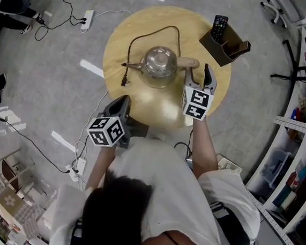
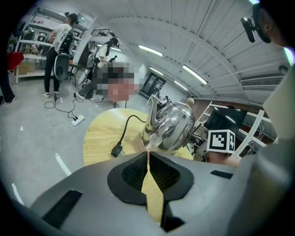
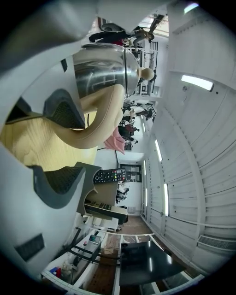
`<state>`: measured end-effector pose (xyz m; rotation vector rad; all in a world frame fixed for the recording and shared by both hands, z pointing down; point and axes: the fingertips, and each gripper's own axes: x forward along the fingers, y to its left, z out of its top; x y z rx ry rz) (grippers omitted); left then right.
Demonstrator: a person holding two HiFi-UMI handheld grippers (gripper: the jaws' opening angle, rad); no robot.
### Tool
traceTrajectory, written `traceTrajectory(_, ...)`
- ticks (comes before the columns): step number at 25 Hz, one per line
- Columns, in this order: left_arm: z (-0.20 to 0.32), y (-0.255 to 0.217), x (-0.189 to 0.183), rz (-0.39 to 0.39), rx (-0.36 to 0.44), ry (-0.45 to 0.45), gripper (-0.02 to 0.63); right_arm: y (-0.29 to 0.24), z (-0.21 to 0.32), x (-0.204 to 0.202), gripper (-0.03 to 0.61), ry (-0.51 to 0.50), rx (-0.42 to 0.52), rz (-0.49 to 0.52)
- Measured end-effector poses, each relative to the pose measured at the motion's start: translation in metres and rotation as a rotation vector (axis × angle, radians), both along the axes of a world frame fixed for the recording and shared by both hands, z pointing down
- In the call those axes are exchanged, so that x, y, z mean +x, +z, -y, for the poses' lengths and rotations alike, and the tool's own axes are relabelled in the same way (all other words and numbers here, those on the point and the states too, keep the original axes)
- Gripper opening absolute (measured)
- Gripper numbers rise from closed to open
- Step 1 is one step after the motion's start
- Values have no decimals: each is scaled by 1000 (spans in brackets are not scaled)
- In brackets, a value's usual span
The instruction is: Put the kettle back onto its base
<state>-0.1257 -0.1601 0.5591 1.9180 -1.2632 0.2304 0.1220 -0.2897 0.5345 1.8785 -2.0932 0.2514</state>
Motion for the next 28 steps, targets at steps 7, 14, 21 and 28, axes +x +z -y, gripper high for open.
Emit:
traceTrajectory(7,5,-5,10,-5,21,15,34,-3,-17,4,247,-21,-29,76)
traceTrajectory(14,13,-25,19,15,114,16,34,-24,-45,-9,247,-87,-42,194)
traceTrajectory(21,17,-49,44,-19,189,71,34,-44,-78,-11,239,-94,-18,190)
traceTrajectory(28,7,-72,64,-40,256,102,34,-70,-106,-15,151,-94,34,147)
